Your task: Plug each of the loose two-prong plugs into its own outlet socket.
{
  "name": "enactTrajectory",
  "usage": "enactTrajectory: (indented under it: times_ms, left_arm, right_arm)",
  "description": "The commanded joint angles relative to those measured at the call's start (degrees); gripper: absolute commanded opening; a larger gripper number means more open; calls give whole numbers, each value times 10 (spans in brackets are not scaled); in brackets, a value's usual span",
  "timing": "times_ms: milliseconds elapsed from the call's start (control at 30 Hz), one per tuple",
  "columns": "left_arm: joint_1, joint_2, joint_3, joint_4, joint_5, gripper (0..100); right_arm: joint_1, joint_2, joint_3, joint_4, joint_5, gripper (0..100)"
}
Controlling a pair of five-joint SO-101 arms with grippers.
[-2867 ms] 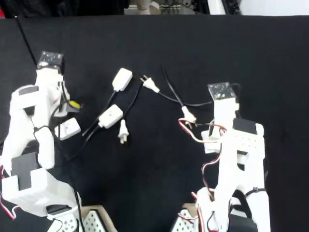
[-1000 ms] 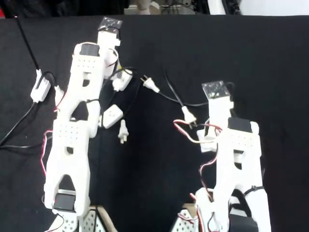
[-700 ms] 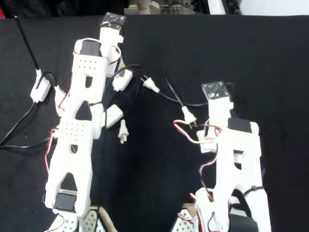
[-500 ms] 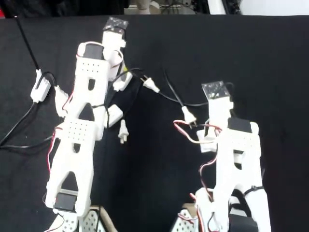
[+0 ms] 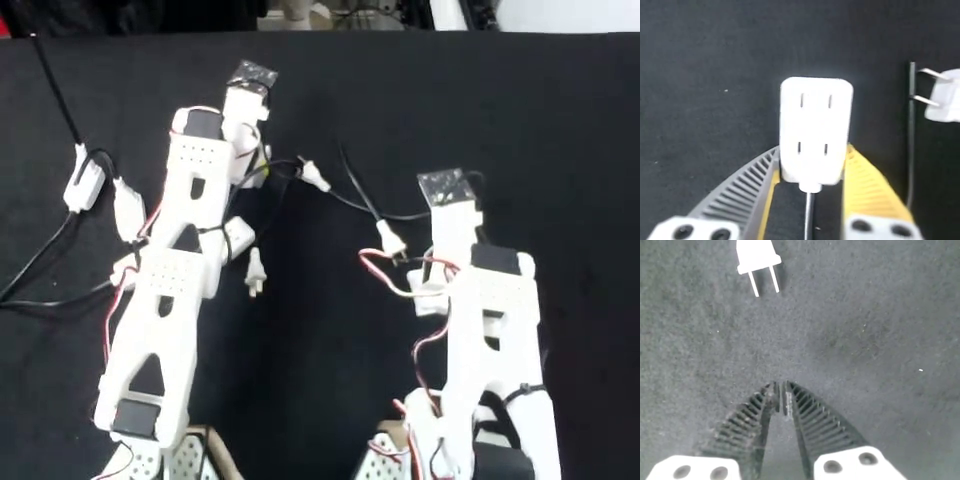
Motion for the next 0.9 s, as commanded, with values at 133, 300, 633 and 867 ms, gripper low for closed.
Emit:
enactTrajectory:
  times_ms: [133, 300, 633, 867]
  left_arm:
    - [-1, -49, -15, 73, -15, 26]
    - [-41, -85, -14, 75, -14, 30]
    - [-56, -120, -7, 77, -13, 29]
    - [-60, -270, 196, 77, 29, 29]
  right_arm:
    - [-7, 0, -2, -7, -2, 15]
    - [-7, 0, 3, -7, -2, 15]
    - [-6, 0, 4, -22, -2, 15]
    - [-6, 0, 4, -22, -2, 15]
